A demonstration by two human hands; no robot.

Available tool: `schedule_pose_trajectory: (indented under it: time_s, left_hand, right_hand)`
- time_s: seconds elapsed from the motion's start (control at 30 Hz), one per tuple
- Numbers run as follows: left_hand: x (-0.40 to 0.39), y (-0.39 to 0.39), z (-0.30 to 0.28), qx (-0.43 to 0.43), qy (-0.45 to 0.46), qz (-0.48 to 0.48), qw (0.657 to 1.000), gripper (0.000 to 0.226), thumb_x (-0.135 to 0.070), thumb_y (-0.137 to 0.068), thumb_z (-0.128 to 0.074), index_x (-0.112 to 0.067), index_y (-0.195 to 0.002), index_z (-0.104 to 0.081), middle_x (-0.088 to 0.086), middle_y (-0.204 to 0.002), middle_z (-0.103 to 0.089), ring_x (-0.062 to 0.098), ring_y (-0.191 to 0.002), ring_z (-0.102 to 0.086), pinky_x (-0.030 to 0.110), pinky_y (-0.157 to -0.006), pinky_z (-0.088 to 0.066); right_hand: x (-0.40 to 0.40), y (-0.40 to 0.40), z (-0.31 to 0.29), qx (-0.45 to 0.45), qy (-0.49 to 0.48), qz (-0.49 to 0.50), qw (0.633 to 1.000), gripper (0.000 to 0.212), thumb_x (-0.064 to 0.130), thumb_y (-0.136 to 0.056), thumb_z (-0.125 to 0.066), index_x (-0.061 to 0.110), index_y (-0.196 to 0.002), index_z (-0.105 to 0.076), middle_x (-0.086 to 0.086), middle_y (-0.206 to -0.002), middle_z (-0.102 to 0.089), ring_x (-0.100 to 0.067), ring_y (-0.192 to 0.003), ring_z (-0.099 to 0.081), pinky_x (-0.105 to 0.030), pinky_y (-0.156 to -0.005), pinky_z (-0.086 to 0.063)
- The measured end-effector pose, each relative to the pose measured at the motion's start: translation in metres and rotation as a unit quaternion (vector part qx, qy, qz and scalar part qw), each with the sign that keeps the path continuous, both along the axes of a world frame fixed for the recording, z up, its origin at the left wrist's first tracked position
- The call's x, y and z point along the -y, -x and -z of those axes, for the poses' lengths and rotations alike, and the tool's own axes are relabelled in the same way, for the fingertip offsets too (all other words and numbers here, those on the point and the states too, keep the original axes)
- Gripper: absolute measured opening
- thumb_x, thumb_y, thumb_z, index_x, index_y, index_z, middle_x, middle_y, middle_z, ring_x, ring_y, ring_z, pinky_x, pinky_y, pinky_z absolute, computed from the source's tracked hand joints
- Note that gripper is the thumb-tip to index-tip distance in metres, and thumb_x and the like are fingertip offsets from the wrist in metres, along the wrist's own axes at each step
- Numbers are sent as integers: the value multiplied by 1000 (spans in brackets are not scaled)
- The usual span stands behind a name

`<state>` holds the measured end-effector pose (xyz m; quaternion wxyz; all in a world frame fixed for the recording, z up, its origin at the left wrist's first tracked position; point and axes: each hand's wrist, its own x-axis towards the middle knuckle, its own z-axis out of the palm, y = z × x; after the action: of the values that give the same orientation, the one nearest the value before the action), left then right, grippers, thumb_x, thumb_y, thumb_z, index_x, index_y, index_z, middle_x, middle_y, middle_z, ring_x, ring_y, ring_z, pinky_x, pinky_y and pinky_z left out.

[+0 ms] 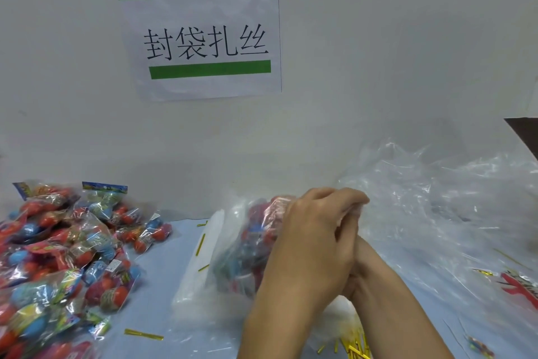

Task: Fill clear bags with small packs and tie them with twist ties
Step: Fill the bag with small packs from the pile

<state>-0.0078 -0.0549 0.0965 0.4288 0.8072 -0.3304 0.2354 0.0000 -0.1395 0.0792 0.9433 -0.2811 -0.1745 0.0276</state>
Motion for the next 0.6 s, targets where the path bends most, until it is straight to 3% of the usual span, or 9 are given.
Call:
schedule_pose_trajectory:
  time_s: [0.03,0.07,0.1,0.17,0.23,0.3,0.4,0.5,0.6]
  left_hand:
    - [1,0,1,3,10,3,1000,27,-28,-93,-59,-33,-119,-67,-17,-116,-66,-1,-114,-54,25,-100,-43]
    - [2,0,2,-2,18,6,1000,31,-38,-91,-61,-36,-122,-64,-21,-121,-62,-2,-119,-51,28,-103,-42]
    - [1,1,3,-15,37,6,999,37,-48,-88,-59,-38,-124,-61,-24,-123,-59,-3,-121,-50,32,-105,-43]
    - [0,-3,5,-25,98,-47,994,43,-59,-86,-50,-37,-121,-60,-26,-121,-56,-1,-120,-49,34,-104,-41]
    - [-3,-11,12,-39,151,-192,969,43,-57,-88,-43,-34,-122,-56,-21,-125,-53,6,-126,-42,31,-102,-32]
    - [-11,-22,21,-149,213,-295,919,43,-49,-96,-42,-27,-133,-47,-7,-139,-47,18,-133,-34,37,-107,-31]
    - [-21,-36,38,-335,284,-267,858,47,-42,-101,-37,-24,-144,-35,8,-149,-39,31,-135,-37,52,-111,-36]
    - [-20,-40,49,-383,327,-207,839,34,-38,-103,-30,-29,-134,-42,9,-137,-49,30,-120,-51,54,-103,-45]
    - [-12,-38,55,-325,344,-177,863,22,-33,-105,-29,-31,-108,-51,6,-120,-57,23,-109,-55,49,-100,-46]
  right_hand:
    - [1,0,0,-18,36,74,996,34,0,-92,-64,-16,-121,-62,-21,-135,-58,-35,-121,-62,-25,-111,-40]
    - [-5,-2,4,34,66,79,994,28,6,-89,-67,-3,-116,-71,-12,-126,-65,-29,-114,-66,-26,-103,-47]
    - [-3,-4,5,19,102,17,994,23,12,-86,-68,8,-107,-76,-9,-116,-68,-29,-106,-67,-30,-92,-51]
    - [7,-13,5,-72,188,91,975,23,16,-80,-69,5,-99,-73,-18,-105,-65,-30,-91,-64,-36,-77,-48]
    - [15,-22,11,-131,209,114,962,32,19,-82,-74,-2,-106,-74,-21,-106,-72,-33,-90,-70,-38,-73,-56]
    - [14,-23,9,-167,197,141,956,37,21,-77,-77,-2,-106,-75,-23,-105,-74,-35,-91,-74,-40,-72,-60]
    - [12,-23,9,-196,184,164,949,39,20,-77,-78,-2,-108,-72,-22,-99,-76,-31,-80,-76,-37,-62,-61]
    - [8,-19,4,-208,181,150,949,31,19,-86,-73,-2,-110,-73,-22,-102,-76,-32,-85,-76,-39,-68,-62]
    - [3,-16,1,-184,190,134,955,39,20,-87,-70,-4,-117,-70,-27,-116,-71,-42,-110,-69,-52,-97,-55]
